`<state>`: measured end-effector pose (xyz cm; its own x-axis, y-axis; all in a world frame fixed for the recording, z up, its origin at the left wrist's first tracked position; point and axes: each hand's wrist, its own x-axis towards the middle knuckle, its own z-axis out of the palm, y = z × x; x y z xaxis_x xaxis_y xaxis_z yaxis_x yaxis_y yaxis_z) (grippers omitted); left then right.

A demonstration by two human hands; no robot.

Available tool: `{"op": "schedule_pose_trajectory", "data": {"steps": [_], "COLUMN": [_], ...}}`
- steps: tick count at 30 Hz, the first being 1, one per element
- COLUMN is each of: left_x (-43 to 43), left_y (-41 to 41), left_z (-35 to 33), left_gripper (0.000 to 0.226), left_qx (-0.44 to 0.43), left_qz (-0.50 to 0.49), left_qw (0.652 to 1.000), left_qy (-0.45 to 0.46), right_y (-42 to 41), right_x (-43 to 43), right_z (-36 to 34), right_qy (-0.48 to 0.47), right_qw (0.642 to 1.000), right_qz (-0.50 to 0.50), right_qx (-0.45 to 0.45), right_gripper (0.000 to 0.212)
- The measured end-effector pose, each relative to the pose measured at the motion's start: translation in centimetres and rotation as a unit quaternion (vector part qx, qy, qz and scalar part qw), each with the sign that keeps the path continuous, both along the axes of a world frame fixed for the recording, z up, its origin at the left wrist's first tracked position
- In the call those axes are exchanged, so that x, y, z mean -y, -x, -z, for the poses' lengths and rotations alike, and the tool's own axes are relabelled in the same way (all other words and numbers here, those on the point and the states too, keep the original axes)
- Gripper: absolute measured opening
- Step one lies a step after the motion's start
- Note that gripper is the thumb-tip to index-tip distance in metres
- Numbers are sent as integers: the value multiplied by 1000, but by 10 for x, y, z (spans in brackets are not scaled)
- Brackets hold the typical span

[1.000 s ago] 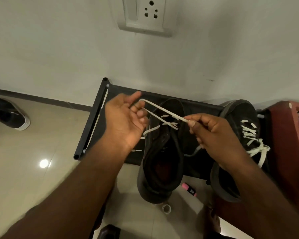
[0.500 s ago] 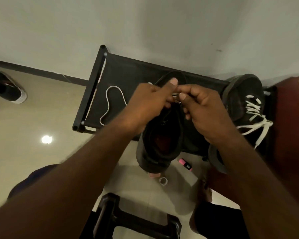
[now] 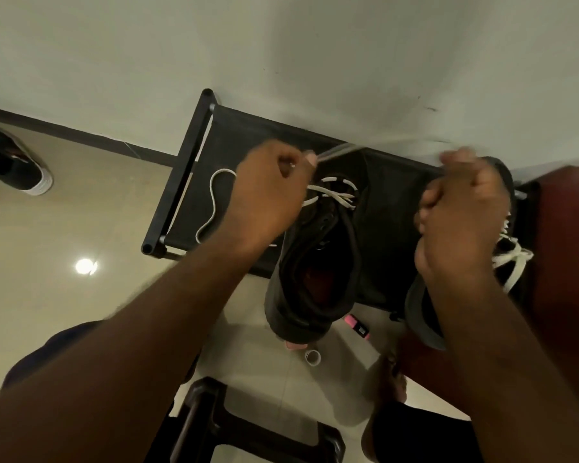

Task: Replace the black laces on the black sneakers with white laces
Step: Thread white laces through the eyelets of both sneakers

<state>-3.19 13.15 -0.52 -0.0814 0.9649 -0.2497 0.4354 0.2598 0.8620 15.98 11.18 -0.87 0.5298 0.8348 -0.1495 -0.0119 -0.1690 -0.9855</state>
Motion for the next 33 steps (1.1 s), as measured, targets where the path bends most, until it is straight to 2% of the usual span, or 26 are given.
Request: {"op": "schedule_pose_trajectory", "data": {"steps": [2,4,8,11,14,18,20,23,27,33], "left_x": [12,23,29,28,26,18,15,12,11,6], "left_y": [-4,-6,-4,-6,-6,-3,0,4,6,8], "left_z": [1,4,7,8,8,9,9,10,13,14], "left_gripper": [18,25,28,29,27,30,33,37,37,24], "left_qx": [-77,-120,-192,-206,-179,-97,-62,-6,16,57], "left_qz": [124,202,234,239,232,208,197,182,165,136], "left_qw": [989,971,953,949,956,971,973,975,977,971], "left_qy": [31,45,-16,-9,9,70,101,125,134,186], "right_y": [-2,3,18,20,21,26,29,33,36,39], "right_x": [-3,-3,2,4,5,2,-1,-4,-4,-9], "right_z": [-2,1,10,14,15,12,15,17,18,20], "right_qy": [-8,42,102,117,126,101,91,69,70,94], "right_qw": [995,989,982,978,971,951,948,959,976,959], "right_qz": [44,6,-110,-155,-201,-280,-278,-240,-179,-249], "right_qx": [-88,-139,-113,-80,-18,80,129,132,99,99], "right_gripper": [19,22,16,20,18,17,17,16,13,11]}}
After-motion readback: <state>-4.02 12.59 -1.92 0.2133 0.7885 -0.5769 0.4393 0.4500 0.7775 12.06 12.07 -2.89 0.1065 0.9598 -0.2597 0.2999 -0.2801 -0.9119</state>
